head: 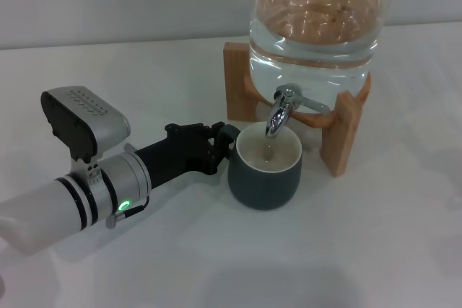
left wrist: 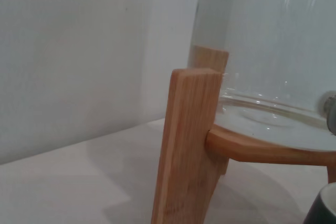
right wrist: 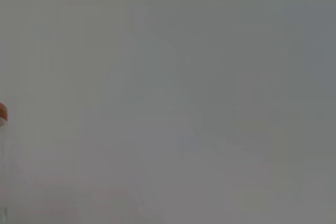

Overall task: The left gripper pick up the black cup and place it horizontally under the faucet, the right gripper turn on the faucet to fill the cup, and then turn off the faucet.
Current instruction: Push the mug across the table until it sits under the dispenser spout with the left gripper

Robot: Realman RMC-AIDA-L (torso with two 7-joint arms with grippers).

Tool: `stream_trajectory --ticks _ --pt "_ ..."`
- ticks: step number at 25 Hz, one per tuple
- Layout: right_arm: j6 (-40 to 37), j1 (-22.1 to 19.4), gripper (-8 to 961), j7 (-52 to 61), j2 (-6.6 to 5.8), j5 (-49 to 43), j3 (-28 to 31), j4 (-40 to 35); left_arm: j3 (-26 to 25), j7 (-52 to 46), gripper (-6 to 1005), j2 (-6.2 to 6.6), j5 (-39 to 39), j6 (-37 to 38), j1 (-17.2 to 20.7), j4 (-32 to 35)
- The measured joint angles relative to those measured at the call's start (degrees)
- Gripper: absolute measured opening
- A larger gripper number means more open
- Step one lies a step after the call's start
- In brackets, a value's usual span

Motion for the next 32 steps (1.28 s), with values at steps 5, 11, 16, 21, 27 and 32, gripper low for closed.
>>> stream_trajectory --ticks 5,11,16,21,27,32 --pt "0.0 0.0 826 0.0 0.01 0.0 0.0 0.1 -0.1 0.0 169 0.00 0.4 0.1 -0.4 0.0" --pt "-0.1 0.0 826 0.0 0.01 0.0 0.0 0.4 -0.2 0.0 161 0.00 1.1 0.7 -1.1 -0.3" --pt "0.0 0.0 826 0.0 0.02 0.0 0.0 0.6 -0.3 0.0 180 -0.08 1.0 2.1 -1.4 -0.5" --pt "0.1 -0.1 826 0.0 0.01 0.0 0.0 0.6 -0.3 -0.1 218 -0.10 1.1 2.3 -1.5 -0.6" --pt "0.1 -0.3 826 0.0 0.01 0.0 0.0 0.6 -0.3 -0.3 319 -0.01 1.1 1.9 -1.2 -0.6" --pt "0.1 -0.4 826 0.0 0.01 0.0 0.0 0.6 -0.3 -0.3 400 0.14 1.1 1.1 -0.6 -0.6"
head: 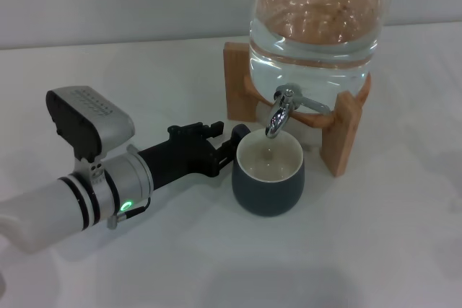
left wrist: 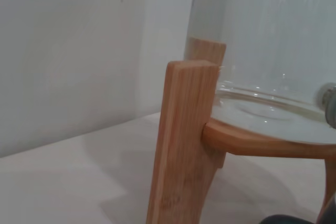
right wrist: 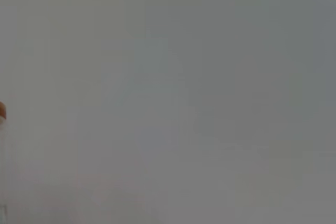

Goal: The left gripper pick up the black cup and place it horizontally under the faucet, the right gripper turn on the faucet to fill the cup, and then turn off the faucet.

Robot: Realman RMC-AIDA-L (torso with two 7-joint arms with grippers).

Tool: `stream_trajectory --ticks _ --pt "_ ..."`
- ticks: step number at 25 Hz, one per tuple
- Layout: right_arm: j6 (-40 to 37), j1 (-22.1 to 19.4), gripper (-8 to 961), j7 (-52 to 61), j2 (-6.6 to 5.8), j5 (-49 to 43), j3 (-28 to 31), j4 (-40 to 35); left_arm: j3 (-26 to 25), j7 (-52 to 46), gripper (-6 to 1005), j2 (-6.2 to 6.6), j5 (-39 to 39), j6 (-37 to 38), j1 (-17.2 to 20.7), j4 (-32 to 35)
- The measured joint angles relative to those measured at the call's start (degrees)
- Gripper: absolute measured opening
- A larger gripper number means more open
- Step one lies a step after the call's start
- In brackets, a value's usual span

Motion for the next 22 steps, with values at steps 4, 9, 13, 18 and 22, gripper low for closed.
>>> stream_trajectory --ticks 4,9,13,18,22 --pt "0.0 -0.1 826 0.0 -0.04 0.0 0.0 -0.1 0.0 0.0 423 0.13 0.1 -1.5 1.2 0.3" --pt "0.2 -0.1 826 0.0 -0.08 0.1 0.0 -0.1 0.1 0.0 423 0.29 0.1 -2.6 2.6 0.5" --pt "0.2 -0.2 826 0.0 -0.09 0.1 0.0 -0.3 0.4 0.1 423 0.45 0.1 -4.0 4.1 1.0" --pt "0.8 -0.8 826 0.4 -0.19 0.0 0.0 -0.9 0.4 0.0 422 0.54 0.0 -9.6 8.6 4.7" --pt "1.9 -2.6 826 5.6 -0.29 -2.0 -1.7 -6.2 0.1 -2.0 422 0.76 -0.3 -14.1 13.1 8.8"
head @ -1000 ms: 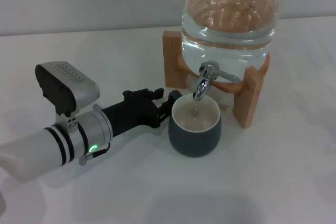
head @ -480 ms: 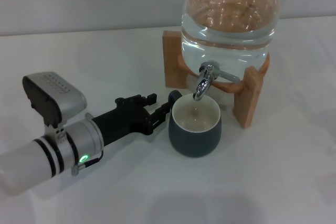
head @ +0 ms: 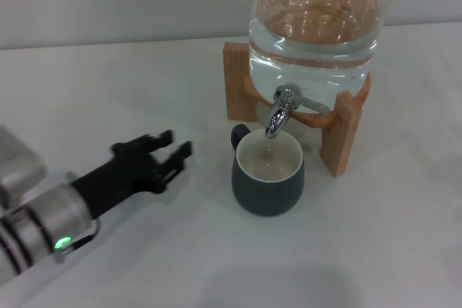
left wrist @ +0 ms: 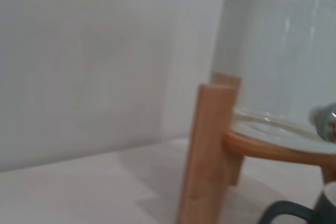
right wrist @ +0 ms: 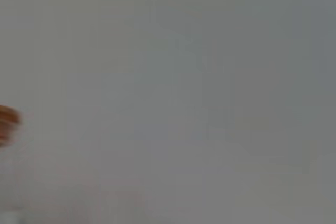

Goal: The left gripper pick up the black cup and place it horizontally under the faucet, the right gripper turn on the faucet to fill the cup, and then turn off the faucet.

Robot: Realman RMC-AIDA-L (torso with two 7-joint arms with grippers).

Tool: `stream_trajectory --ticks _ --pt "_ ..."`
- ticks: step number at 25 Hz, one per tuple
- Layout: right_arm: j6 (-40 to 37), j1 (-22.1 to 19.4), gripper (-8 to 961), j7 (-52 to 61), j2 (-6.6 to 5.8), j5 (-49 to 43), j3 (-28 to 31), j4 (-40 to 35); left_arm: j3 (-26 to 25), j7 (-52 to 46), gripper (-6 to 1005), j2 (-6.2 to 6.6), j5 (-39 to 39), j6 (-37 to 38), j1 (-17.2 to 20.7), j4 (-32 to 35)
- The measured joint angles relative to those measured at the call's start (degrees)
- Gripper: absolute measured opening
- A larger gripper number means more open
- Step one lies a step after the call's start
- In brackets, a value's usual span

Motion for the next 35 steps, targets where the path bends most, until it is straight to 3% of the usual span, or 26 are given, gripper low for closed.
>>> stream_trajectory --ticks 8,16,25,35 --pt "8.8 -1.7 826 21.1 -0.03 -11.0 -5.4 -18.3 0.0 -3.6 422 0.29 -7.0 -4.4 8.0 7.5" --pt "10.4 -1.0 826 35.7 0.24 -11.8 -23.7 -32.2 0.0 -8.9 421 0.41 -16.9 -6.5 13.4 14.0" --pt "8.0 1.1 826 40.1 0.45 -10.7 -36.8 -36.7 0.0 -10.6 421 0.42 -19.2 -6.6 15.4 15.5" --pt "-2.7 1.8 826 43.7 0.46 -10.5 -48.5 -43.7 0.0 -10.7 420 0.41 -19.3 -6.6 15.7 15.1"
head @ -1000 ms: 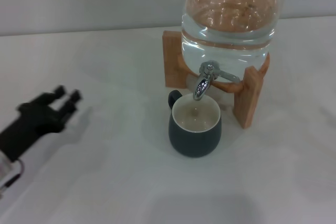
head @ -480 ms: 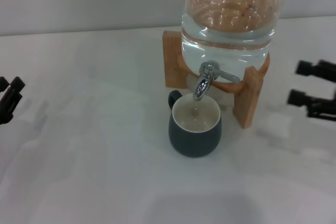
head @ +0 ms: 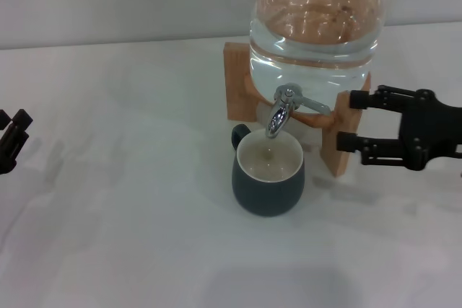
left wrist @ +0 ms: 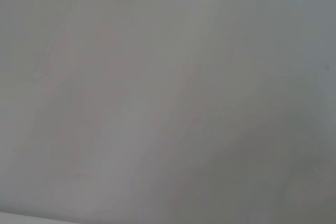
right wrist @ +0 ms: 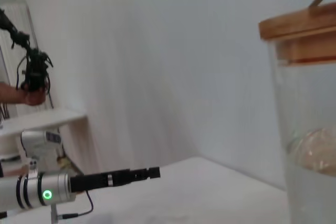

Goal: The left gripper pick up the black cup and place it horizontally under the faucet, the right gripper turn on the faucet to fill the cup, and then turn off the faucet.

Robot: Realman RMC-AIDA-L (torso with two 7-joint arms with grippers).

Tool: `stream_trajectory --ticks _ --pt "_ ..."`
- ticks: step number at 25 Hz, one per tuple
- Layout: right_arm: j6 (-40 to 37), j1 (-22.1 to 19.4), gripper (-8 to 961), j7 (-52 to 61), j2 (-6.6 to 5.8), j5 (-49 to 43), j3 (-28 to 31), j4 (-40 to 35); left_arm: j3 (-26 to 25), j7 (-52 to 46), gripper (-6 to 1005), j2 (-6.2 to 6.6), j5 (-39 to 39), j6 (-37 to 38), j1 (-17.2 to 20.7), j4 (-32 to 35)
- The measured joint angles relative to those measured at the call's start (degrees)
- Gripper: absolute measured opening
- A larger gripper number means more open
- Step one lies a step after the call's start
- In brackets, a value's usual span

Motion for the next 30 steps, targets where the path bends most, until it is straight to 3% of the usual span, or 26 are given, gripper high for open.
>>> stream_trajectory --ticks 11,30 --pt "-3.3 2.1 826 2.7 -0.08 -2.0 -3.7 -0.2 0.0 0.0 420 0.00 0.0 0.0 0.2 0.0" --pt "-0.9 2.6 826 3.6 -0.08 -2.5 -7.2 -2.5 0.2 0.0 419 0.00 0.0 0.3 -0.1 0.1"
